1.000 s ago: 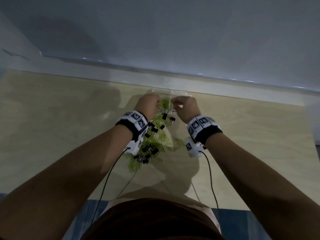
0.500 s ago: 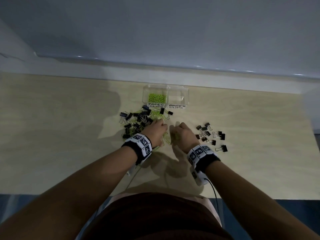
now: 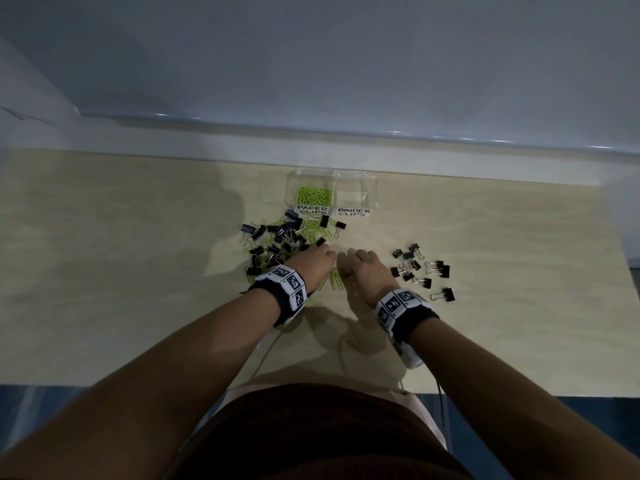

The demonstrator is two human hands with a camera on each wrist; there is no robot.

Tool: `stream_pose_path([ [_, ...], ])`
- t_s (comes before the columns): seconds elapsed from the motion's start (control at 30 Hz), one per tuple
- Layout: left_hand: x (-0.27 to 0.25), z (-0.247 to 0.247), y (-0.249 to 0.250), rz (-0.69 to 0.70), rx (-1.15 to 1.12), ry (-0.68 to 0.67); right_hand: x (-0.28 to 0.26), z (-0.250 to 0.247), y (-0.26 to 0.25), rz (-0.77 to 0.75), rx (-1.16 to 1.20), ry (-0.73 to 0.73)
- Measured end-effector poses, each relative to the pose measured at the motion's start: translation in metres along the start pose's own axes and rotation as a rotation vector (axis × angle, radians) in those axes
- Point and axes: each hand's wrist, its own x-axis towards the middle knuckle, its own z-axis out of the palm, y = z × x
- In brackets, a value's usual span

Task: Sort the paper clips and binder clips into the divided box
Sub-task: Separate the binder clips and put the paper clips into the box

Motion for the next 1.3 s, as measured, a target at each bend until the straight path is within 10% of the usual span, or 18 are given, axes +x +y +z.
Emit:
stream_pose_path([
  [0.47,-0.010,-0.002,-0.005,-0.037,-0.274,0.026,0.018,0.013,0.028,0.054,0.215,0.042],
  [0.8,0.014,-0.089,-0.056,-0.304,-0.525,0.490,0.104,-0.087,-0.004,0.087,0.362,0.362],
  [1.1,0.030,-0.091,-0.057,-0.326,-0.350,0.530,0.105,-0.079,0.003,0.037,0.187,0.355],
  [1.3,-0.035,-0.029,-0.020,-0.181,-0.320,0.327,0.041,-0.011,0.018,-0.024,0.148,-0.004],
])
